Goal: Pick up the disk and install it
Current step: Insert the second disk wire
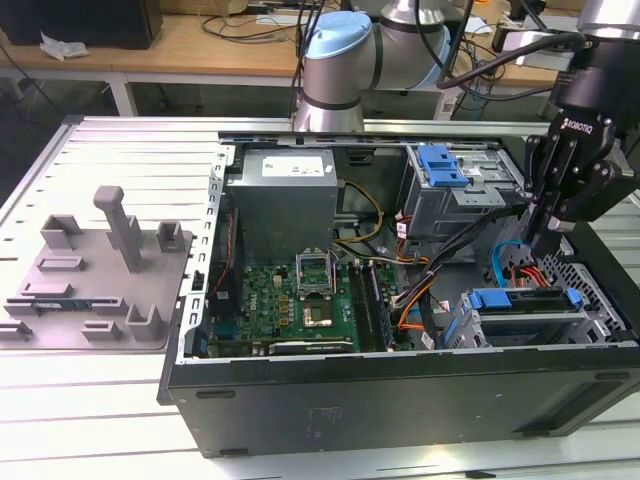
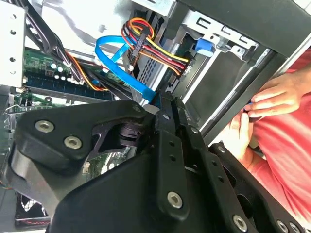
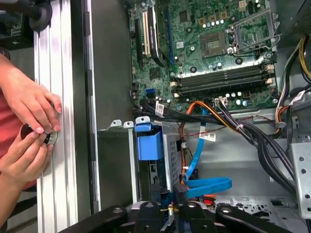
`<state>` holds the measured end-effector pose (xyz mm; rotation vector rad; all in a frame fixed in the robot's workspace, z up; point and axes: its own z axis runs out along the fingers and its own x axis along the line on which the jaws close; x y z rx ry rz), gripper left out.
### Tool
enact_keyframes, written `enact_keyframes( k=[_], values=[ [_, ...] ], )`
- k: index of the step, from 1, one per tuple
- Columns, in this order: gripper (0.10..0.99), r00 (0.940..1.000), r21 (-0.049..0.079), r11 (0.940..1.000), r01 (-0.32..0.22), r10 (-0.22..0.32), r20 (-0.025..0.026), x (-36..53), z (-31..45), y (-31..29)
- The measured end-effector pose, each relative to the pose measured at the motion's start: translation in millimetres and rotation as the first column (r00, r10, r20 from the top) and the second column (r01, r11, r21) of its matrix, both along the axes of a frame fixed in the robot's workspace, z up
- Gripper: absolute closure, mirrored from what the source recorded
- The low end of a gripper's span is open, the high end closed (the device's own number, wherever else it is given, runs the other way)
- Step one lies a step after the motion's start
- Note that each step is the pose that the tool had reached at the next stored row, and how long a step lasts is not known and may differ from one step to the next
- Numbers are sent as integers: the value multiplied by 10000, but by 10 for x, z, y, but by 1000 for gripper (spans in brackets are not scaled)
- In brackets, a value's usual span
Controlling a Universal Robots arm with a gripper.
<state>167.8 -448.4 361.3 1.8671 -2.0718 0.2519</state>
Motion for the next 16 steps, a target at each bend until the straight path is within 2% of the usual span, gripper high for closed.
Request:
enact_keyframes(
  k=[1,8,10,11,12,13,15,16],
  values=[
    [925,10000,-2,10000,0,0,-7,0,-5,0],
    [925,10000,3,10000,2,-2,-8,-4,-10,-4],
    [925,10000,99,10000,2,-2,27,-9,-10,-5],
    [925,9999,334,9994,-1,-4,141,-11,-9,-6],
    [925,9992,500,9987,-13,-7,402,-14,-9,-13],
    [925,9987,499,9988,-17,-9,506,-50,-9,-46],
    [925,9985,472,9989,-20,-6,555,-102,-10,-74],
    [925,9971,490,9988,-32,-6,762,-111,-9,-81]
  ],
)
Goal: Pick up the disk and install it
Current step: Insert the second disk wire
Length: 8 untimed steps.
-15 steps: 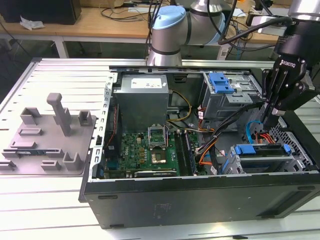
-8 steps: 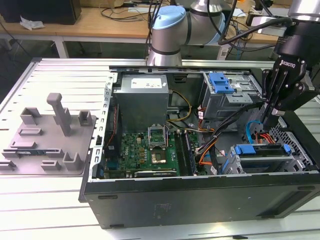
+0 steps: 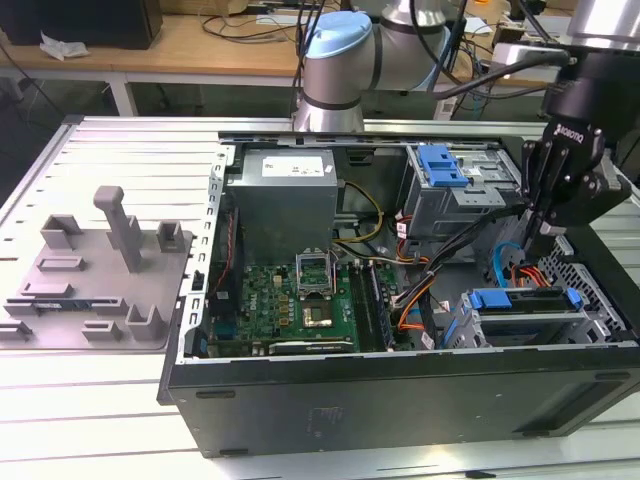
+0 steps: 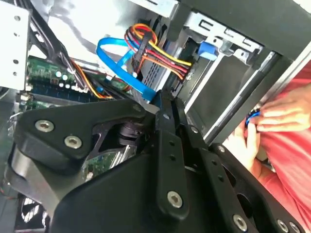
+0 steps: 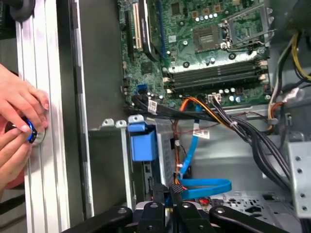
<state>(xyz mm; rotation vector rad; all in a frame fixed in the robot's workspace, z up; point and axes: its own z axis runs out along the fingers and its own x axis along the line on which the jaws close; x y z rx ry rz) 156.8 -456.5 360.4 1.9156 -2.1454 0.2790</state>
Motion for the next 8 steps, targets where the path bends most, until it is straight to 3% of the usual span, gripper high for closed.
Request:
enact_keyframes(
  k=[1,3,4,6,8],
  values=[
    [925,9996,27,10000,0,-1,289,-4,0,-4],
    [925,9980,57,10000,-1,-3,629,-7,0,-10],
    [925,9961,75,10000,-3,-4,880,-23,-2,-21],
    [925,9961,87,10000,-2,-6,879,-143,-1,-34],
    [925,9961,219,9998,-3,-16,880,-218,-1,-45]
  ],
)
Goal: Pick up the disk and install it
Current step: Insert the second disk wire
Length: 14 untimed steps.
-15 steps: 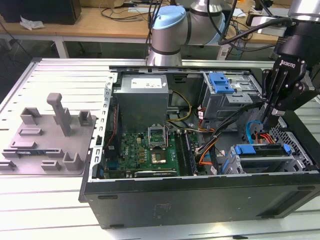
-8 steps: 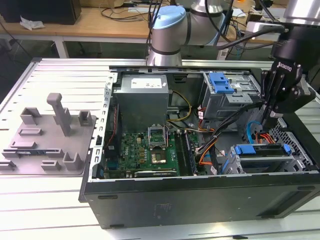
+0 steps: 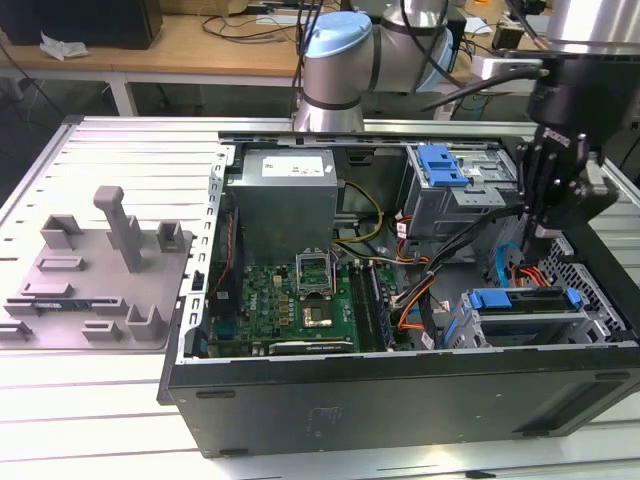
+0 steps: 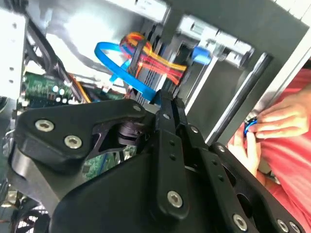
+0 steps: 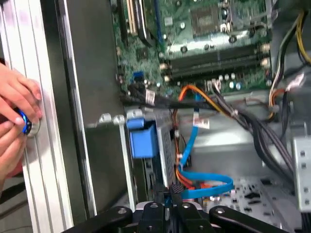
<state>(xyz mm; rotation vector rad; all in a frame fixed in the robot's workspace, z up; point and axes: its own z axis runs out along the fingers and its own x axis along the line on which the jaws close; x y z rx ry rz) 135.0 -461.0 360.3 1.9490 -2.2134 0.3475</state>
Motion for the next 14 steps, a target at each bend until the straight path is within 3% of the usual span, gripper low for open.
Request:
enact_keyframes(
  k=[3,7,9,11,12,14],
  values=[
    [925,10000,289,9996,-33,33,6,-38,-1,-60],
    [925,10000,412,9991,-71,71,10,-50,-2,-147],
    [925,10000,755,9971,-71,69,30,-51,-2,-193],
    [925,10000,1246,9922,-75,68,67,-50,-2,-222],
    [925,10000,1369,9905,-81,72,69,-51,-2,-240],
    [925,9996,1378,9900,-290,283,69,-51,-3,-249]
  ],
)
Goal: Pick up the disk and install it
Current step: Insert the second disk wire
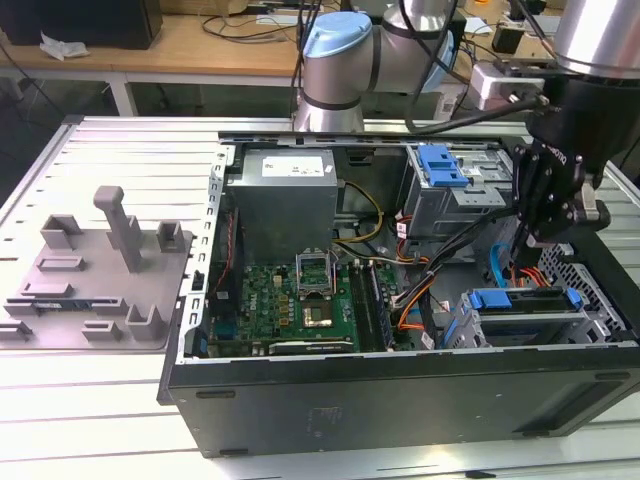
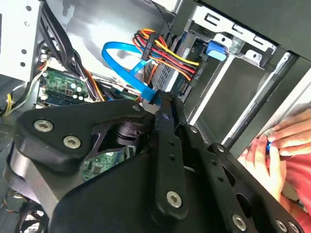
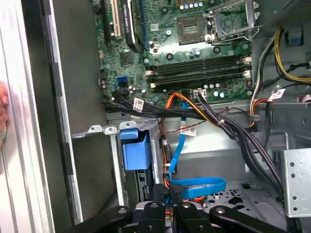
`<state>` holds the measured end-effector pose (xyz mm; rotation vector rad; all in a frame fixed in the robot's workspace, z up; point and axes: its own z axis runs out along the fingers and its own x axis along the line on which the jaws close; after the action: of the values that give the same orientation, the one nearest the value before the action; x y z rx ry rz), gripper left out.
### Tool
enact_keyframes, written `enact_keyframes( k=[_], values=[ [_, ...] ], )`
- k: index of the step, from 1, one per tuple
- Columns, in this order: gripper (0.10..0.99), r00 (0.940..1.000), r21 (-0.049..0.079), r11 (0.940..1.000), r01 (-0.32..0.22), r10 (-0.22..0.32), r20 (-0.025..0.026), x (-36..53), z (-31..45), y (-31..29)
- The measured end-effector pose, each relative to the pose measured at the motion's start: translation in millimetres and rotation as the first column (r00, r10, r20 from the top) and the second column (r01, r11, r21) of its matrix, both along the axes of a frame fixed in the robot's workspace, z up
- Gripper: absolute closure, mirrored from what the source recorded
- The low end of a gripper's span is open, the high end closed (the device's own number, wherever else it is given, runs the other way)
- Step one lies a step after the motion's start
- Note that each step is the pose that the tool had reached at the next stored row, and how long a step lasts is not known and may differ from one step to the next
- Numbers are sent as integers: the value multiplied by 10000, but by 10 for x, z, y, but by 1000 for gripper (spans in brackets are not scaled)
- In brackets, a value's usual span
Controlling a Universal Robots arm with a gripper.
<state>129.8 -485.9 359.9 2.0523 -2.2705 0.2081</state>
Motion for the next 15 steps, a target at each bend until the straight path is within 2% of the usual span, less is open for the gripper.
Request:
enact_keyframes(
  k=[3,4,5,6,8,9,10,11,12,13,15],
  values=[
    [925,9966,-3,9966,-819,819,4,0,2,-13],
    [925,9966,60,9965,-828,828,19,-1,0,-70],
    [925,9966,172,9964,-828,828,32,-1,0,-114],
    [925,9966,362,9959,-827,826,52,-1,-1,-166],
    [925,9966,645,9945,-829,825,86,-1,-1,-211],
    [925,9965,894,9925,-832,825,122,0,-1,-237],
    [925,9965,1187,9894,-834,821,155,-1,-2,-307],
    [925,9965,1207,9891,-838,825,157,-1,-2,-320],
    [925,9964,1241,9887,-843,830,159,0,-2,-360],
    [925,9964,1412,9864,-844,828,174,0,-3,-406],
    [925,9964,1671,9823,-847,826,196,1,-1,-445]
  ],
)
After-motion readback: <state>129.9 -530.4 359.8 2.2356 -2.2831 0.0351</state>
